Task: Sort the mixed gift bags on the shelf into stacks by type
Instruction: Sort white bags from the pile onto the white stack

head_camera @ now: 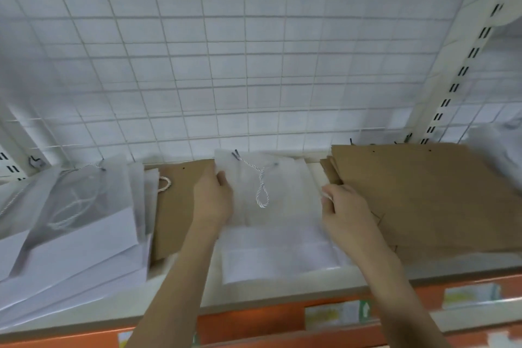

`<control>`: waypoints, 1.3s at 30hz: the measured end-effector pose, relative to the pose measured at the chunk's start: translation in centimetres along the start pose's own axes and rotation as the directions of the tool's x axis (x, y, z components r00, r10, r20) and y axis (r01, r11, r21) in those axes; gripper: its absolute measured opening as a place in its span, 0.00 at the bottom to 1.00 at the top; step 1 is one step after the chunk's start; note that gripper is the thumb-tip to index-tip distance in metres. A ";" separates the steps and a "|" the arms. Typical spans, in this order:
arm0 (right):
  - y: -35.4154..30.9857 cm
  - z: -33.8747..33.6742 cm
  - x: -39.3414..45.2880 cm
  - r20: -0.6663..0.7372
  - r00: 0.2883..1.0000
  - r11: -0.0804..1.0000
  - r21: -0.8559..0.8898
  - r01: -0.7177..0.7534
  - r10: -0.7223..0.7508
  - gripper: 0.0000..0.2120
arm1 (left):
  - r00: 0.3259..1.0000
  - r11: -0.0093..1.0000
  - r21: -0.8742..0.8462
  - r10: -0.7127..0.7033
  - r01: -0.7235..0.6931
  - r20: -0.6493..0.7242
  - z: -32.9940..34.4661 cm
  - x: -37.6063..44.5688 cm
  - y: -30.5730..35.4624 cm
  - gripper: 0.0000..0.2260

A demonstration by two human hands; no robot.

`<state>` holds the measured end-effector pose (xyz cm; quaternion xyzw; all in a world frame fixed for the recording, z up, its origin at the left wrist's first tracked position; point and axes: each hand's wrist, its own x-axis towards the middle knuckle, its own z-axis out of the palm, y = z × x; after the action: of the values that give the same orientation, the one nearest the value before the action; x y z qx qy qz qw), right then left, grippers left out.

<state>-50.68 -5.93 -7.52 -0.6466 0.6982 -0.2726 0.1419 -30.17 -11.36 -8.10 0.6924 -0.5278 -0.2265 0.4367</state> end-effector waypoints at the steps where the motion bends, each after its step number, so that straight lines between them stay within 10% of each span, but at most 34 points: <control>1: 0.2 -0.1 0.0 -0.002 1.000 1.000 -0.005 0.008 -0.008 0.09 | 1.000 0.999 0.032 0.016 -0.015 -0.008 1.1 0.1 0.2 0.11; 9: 0.9 0.8 0.0 0.076 0.994 0.992 -0.092 0.082 -0.075 0.15 | 0.968 0.857 0.451 0.208 -0.250 0.140 6.3 -0.8 -1.0 0.13; 16: 0.5 3.1 0.6 0.112 0.979 0.962 -0.198 0.189 -0.169 0.13 | 0.917 0.839 0.370 0.361 -0.399 0.171 0.6 -1.5 -2.5 0.09; 39: -26.9 19.6 -4.3 0.041 0.912 0.912 -0.013 0.410 -0.409 0.11 | 0.934 0.902 0.427 0.203 -0.062 -0.294 -30.7 1.2 -20.7 0.05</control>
<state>-17.19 -5.98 -8.92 -0.7848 0.5474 -0.2769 0.0879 5.02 0.05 -9.59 0.7586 -0.5291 0.0399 0.3782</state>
